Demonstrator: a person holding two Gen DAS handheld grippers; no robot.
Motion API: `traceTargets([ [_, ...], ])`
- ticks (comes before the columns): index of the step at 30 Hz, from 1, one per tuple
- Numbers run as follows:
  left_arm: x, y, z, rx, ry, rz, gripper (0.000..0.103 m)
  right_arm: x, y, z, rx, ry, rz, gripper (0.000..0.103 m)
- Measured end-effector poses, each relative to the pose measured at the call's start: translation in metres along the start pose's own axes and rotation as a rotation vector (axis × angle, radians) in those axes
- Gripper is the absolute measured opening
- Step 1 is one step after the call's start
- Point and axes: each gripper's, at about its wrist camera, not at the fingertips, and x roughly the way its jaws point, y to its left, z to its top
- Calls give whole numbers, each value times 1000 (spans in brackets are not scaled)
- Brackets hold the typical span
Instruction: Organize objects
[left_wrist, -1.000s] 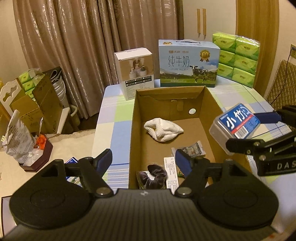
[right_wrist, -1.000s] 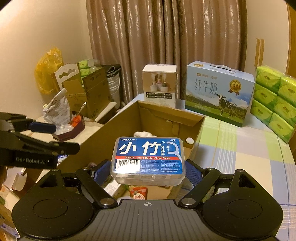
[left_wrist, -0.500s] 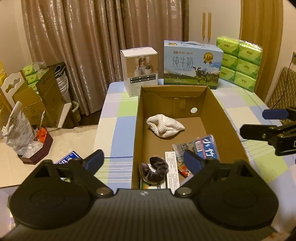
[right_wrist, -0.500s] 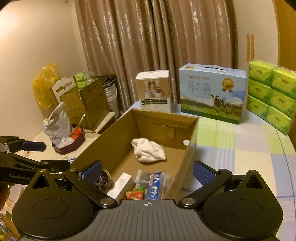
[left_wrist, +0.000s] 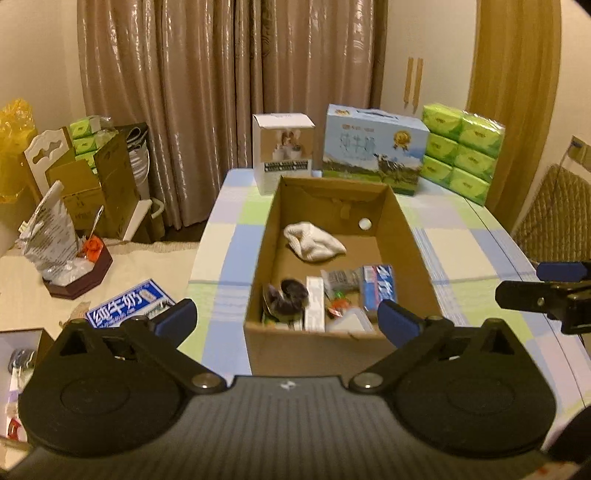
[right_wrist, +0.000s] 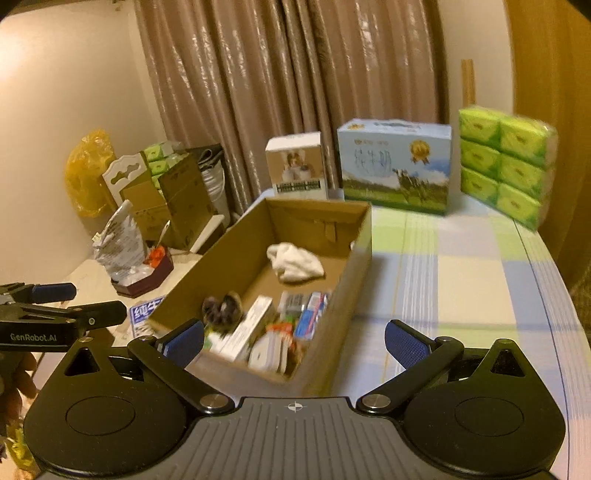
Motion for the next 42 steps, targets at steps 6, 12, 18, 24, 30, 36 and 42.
traceTargets([
  [6,-37,-11,-22,-24,23,-33,102,-34,12,-24,17,27,-5,101],
  [12,-66,-18,-38,-43,34,-45,102,-58,19,-42,32,44,-21,101],
  [18,-85,-22,-45,-52,29,4,102,-79,23,-52,23,44,-40,101],
  [24,-93,-24,-53,-54,36,22,102,-85,29,-59,14,65,-46,101],
  [30,-96,-26,-58,-44,42,35,102,-83,35,-65,7,87,-41,101],
  [36,-97,-26,-61,-51,40,41,102,-81,38,-66,3,89,-41,101],
  [42,-97,-23,-61,-55,42,43,102,-80,39,-66,2,92,-42,101],
])
